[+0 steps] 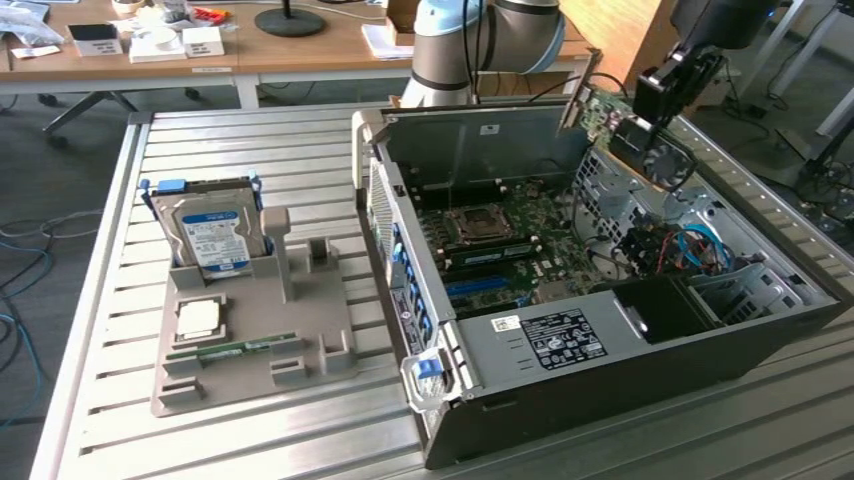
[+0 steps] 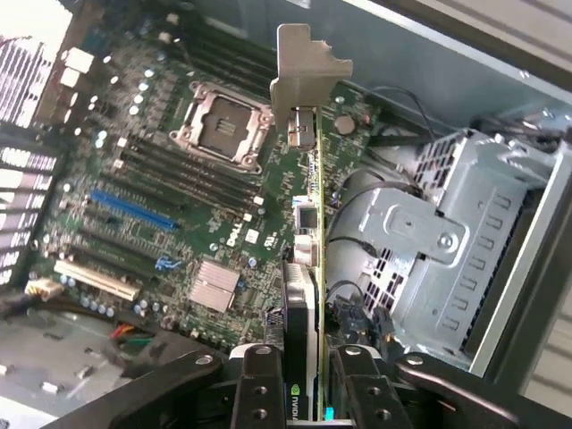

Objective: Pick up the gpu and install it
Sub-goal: 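Insert the gpu into the slot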

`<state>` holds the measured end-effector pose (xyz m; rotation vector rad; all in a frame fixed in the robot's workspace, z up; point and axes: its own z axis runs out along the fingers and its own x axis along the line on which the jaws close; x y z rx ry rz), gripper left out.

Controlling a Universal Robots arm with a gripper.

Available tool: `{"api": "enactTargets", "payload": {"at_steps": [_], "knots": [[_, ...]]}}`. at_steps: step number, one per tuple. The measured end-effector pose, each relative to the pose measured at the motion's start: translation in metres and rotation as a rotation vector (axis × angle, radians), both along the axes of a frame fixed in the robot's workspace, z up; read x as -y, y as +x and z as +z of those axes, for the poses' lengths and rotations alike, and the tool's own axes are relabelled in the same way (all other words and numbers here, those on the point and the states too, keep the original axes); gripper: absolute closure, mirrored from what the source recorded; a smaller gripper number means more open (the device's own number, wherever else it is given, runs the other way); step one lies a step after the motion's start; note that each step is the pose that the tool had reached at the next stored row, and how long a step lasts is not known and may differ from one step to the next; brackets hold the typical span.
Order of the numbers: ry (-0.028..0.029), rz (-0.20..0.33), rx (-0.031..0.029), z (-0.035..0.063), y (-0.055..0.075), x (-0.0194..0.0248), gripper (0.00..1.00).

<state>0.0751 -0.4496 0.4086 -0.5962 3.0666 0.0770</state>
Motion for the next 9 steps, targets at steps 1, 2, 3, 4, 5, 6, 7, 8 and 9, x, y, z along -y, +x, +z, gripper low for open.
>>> {"api": "enactTargets", "payload": {"at_steps": [1,2,3,4,5,6,7,8,9], "knots": [[0.0000,0.017,0.0000,0.0000,0.0000,0.0000,0.73],[0.0000,0.034,0.0000,0.0000,0.0000,0.0000,0.73],[0.0000,0.050,0.0000,-0.0001,0.0000,0.0000,0.73],[0.0000,0.067,0.0000,-0.0001,0.0000,0.0000,0.73],[0.0000,0.083,0.0000,-0.0001,0.0000,0.0000,0.73],[0.0000,0.102,0.0000,-0.0002,0.0000,0.0000,0.73],[0.0000,0.118,0.0000,-0.0002,0.0000,0.0000,0.73],[0.0000,0.135,0.0000,-0.0003,0.0000,0.0000,0.73],[0.0000,0.152,0.0000,-0.0003,0.0000,0.0000,0.73]]}}
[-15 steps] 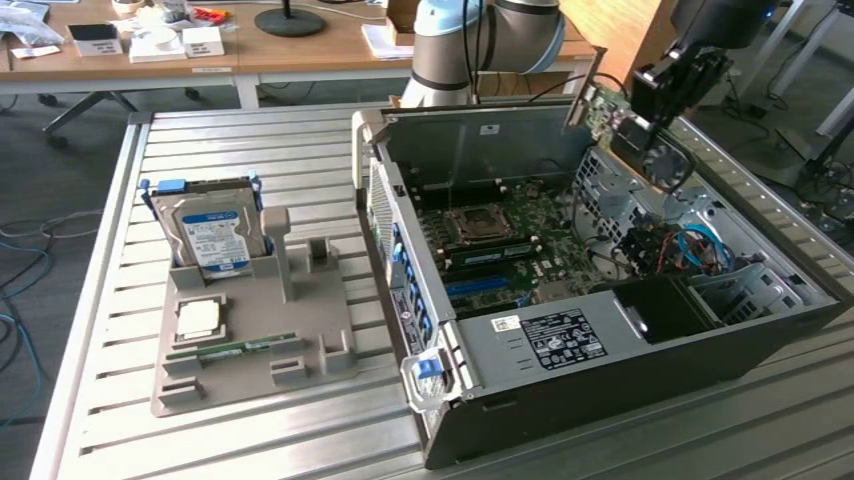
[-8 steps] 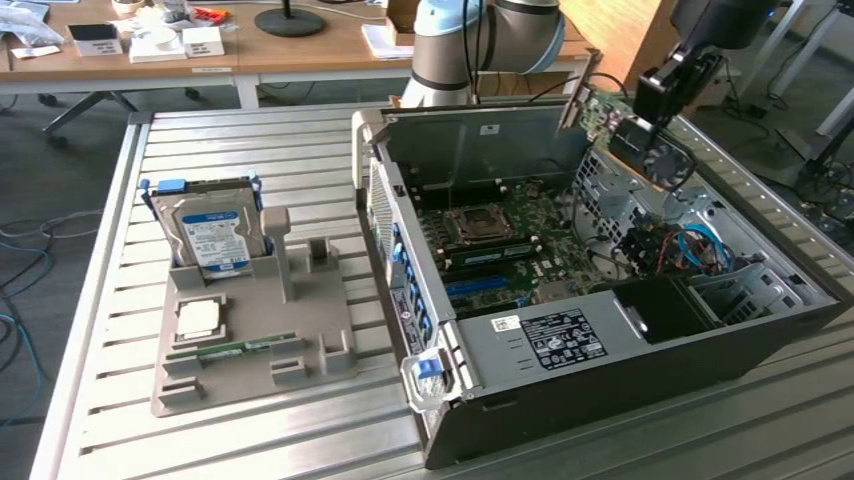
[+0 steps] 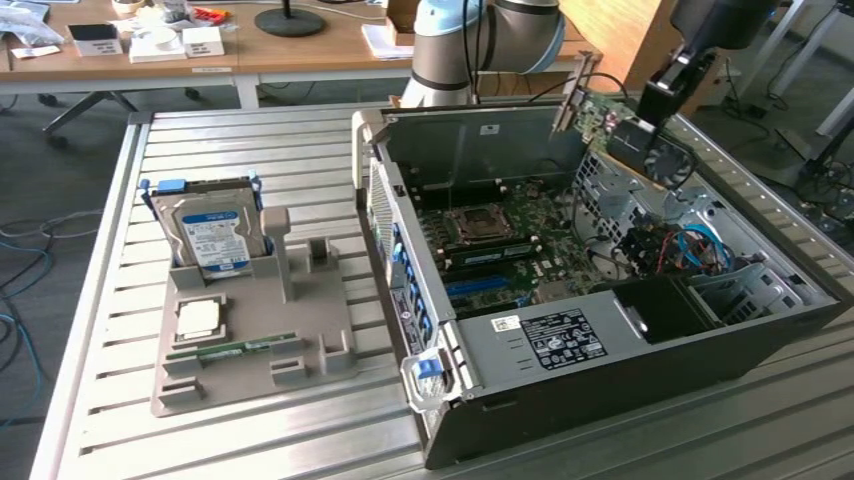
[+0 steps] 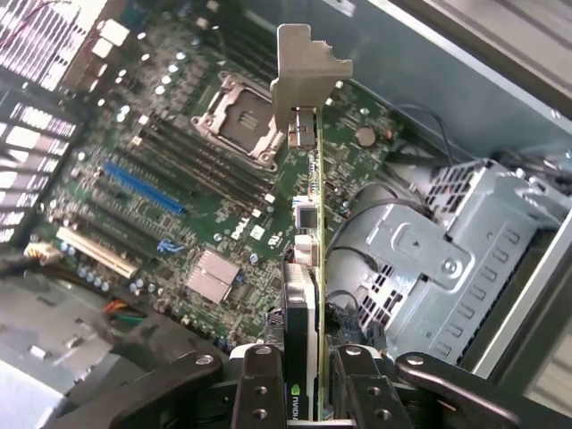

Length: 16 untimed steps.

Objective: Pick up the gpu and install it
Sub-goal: 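Insert the gpu into the slot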

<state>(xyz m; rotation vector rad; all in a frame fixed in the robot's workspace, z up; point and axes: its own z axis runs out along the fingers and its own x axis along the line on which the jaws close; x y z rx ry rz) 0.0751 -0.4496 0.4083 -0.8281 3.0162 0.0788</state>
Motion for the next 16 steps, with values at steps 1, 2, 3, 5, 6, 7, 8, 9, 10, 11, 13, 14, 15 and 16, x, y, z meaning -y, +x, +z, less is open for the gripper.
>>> {"api": "enactTargets", "payload": {"at_steps": [1,2,3,5,6,7,8,9,10,11,13,14,15,16], "knots": [[0.0000,0.017,0.0000,0.0000,0.0000,0.0000,0.73],[0.0000,0.036,0.0000,0.0000,0.0000,0.0000,0.73],[0.0000,0.053,0.0000,-0.0001,0.0000,0.0000,0.73],[0.0000,0.086,0.0000,-0.0001,0.0000,0.0000,0.73],[0.0000,0.104,0.0000,-0.0002,0.0000,0.0000,0.73],[0.0000,0.121,0.0000,-0.0002,0.0000,0.0000,0.73],[0.0000,0.139,0.0000,-0.0002,0.0000,0.0000,0.73],[0.0000,0.156,0.0000,-0.0003,0.0000,0.0000,0.73],[0.0000,0.172,0.0000,-0.0003,0.0000,0.0000,0.73],[0.0000,0.189,0.0000,-0.0003,0.0000,0.0000,0.73],[0.0000,0.223,0.0000,-0.0004,0.0000,0.0000,0.73],[0.0001,0.239,0.0000,-0.0004,0.0000,0.0000,0.73],[0.0001,0.257,0.0000,-0.0004,0.0000,0.0000,0.73],[0.0000,0.273,0.0000,-0.0004,0.0000,0.0000,0.73]]}}
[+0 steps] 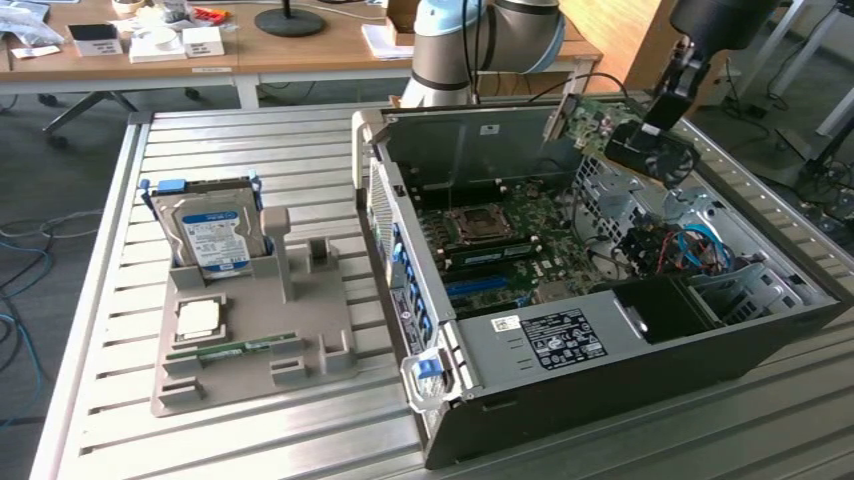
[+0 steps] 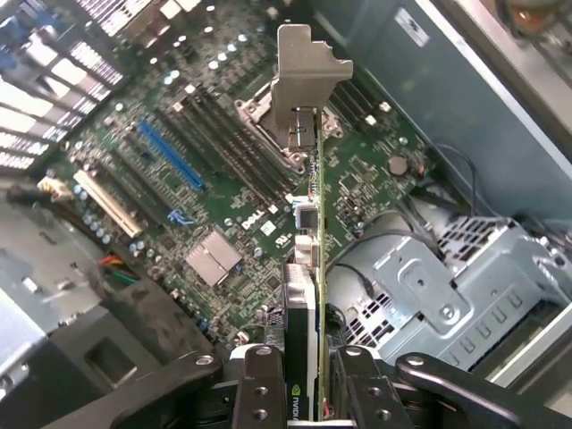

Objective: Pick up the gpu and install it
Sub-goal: 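Insert the gpu into the slot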

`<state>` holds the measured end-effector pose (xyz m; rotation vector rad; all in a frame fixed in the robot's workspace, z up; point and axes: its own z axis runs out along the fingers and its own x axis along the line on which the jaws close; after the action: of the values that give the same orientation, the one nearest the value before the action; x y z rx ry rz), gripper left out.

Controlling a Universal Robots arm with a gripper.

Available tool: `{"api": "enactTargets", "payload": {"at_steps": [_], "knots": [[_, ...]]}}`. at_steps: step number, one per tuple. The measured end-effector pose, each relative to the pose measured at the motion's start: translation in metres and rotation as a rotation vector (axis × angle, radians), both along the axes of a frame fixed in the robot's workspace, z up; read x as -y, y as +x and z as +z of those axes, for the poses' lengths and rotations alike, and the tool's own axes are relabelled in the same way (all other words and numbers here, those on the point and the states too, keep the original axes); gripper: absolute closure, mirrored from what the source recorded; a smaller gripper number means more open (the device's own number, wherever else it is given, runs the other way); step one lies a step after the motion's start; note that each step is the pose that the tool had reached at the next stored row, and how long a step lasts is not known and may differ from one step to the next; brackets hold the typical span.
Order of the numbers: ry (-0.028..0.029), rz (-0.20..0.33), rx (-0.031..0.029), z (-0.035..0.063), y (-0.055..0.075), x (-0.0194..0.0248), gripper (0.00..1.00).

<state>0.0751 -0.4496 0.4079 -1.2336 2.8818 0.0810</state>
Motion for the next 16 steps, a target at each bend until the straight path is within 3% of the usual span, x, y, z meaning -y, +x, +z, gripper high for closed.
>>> {"api": "enactTargets", "payload": {"at_steps": [16], "knots": [[0.0001,0.259,0.0000,-0.0003,0.0000,0.0000,0.73]]}}
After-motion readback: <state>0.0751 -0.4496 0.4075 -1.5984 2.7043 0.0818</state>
